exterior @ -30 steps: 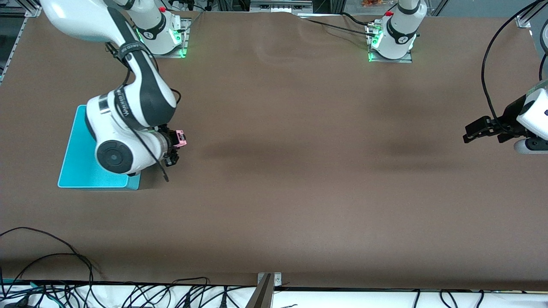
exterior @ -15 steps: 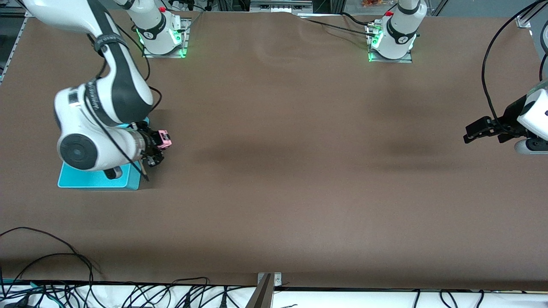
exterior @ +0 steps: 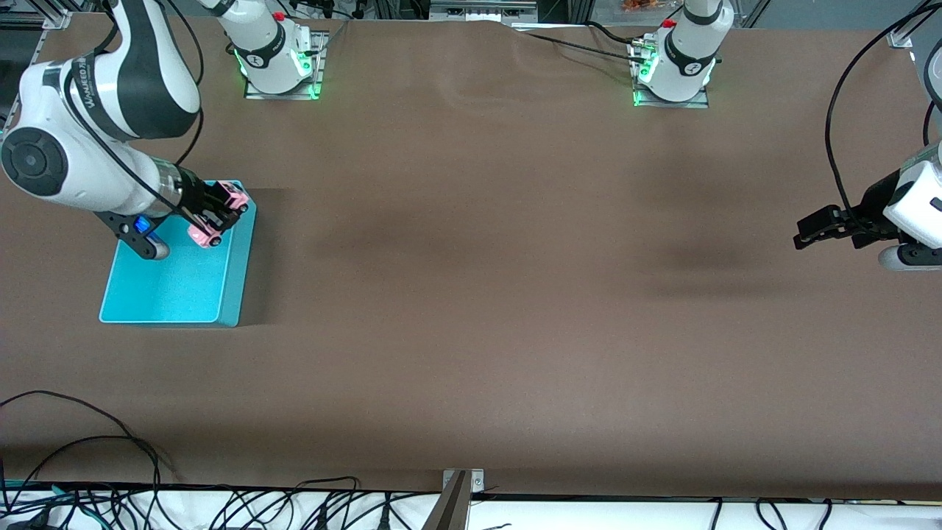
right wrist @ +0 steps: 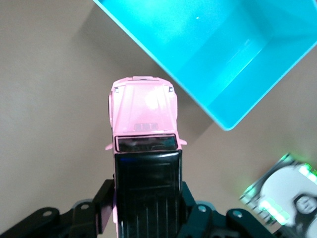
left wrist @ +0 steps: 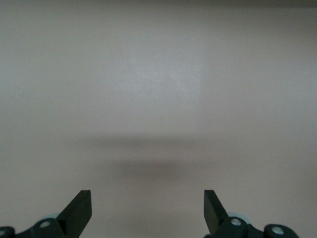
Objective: Wind and store pink jeep toy
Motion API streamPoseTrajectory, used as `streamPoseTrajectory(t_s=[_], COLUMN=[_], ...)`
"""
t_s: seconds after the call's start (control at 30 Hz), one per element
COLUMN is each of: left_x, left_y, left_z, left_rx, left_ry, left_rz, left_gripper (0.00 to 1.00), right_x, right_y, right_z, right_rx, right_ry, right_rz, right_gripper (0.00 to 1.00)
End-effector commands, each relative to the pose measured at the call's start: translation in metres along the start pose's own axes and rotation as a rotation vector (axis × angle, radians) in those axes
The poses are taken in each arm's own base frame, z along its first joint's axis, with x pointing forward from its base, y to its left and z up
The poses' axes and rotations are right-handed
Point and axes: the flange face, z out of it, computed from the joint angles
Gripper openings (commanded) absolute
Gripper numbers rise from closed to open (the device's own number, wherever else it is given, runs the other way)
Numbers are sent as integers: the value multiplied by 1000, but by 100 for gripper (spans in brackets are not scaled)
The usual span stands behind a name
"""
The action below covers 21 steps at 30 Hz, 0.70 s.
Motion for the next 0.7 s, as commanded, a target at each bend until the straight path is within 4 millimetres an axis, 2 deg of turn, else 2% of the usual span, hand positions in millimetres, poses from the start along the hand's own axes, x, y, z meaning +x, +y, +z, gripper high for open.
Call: streamPoseTrajectory(t_s=[0.0, 0.13, 0.37, 0.5, 0.57, 0.67], left_x=[2, 2, 3, 3, 3, 3], left_y=[0, 0, 1, 1, 2, 2], left_z=[-1, -1, 2, 3, 3, 3], left_rx=[7, 6, 6, 6, 7, 6], left_ry=[6, 6, 3, 0, -1, 0], left_rz=[10, 9, 11, 11, 13, 13], left_gripper=[100, 100, 100, 100, 100, 100], right_x=[17, 39, 73, 81, 92, 102], right_y=[37, 73, 124, 135, 140, 138], right_z=[25, 39, 73, 95, 112, 127], right_rx=[53, 74, 102, 108, 100, 98], right_ry=[14, 25, 42, 56, 43, 64], right_rz=[-64, -121, -216, -245, -242, -247], right_gripper=[0, 0, 0, 0, 0, 0])
